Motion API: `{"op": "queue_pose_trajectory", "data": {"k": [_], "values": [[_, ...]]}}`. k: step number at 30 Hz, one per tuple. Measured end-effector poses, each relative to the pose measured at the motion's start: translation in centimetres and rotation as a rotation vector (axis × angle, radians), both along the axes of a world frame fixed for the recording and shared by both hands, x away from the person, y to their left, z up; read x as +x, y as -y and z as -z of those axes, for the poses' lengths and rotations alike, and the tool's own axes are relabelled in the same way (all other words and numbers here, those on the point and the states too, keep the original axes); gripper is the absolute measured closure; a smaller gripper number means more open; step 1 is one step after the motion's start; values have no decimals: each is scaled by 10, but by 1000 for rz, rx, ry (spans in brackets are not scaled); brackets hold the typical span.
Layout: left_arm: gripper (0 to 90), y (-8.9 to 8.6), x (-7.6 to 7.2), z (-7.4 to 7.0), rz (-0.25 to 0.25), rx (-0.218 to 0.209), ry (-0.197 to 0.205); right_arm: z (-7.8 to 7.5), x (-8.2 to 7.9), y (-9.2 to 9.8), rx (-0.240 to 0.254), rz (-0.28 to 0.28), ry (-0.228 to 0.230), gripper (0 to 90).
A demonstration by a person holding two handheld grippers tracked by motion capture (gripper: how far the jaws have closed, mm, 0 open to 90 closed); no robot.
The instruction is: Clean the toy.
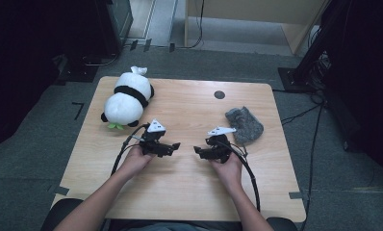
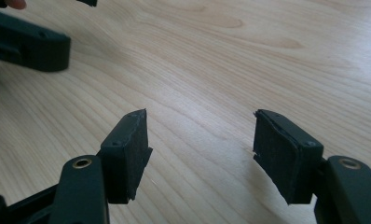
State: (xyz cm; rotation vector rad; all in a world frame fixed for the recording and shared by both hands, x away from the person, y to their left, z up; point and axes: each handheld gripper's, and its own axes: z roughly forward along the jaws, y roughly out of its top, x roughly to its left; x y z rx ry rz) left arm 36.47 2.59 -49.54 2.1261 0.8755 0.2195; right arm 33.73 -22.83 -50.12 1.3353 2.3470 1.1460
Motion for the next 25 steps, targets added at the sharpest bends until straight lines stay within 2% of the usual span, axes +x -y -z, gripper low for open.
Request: {"op": "queue_pose_trajectory", "data": {"k": [4, 8, 10, 14, 21, 25], "values": [[144, 5, 0, 9, 19, 52, -13, 10, -1, -8, -28, 0, 21, 364], [151, 6, 0, 19, 6, 49, -36, 15, -2, -13, -49, 18, 50, 351], [152, 8, -2, 21, 6, 54, -6, 17, -3, -14, -50, 20, 68, 334], [151, 12, -4, 22, -3, 47, 9, 21, -7, -20, -91, -4, 124, 298], [150, 13, -5, 22, -11, 64, 18, 21, -7, -23, -110, -27, 120, 232], [150, 12, -5, 22, -11, 57, 13, 21, -6, -25, -115, -36, 119, 193]]}}
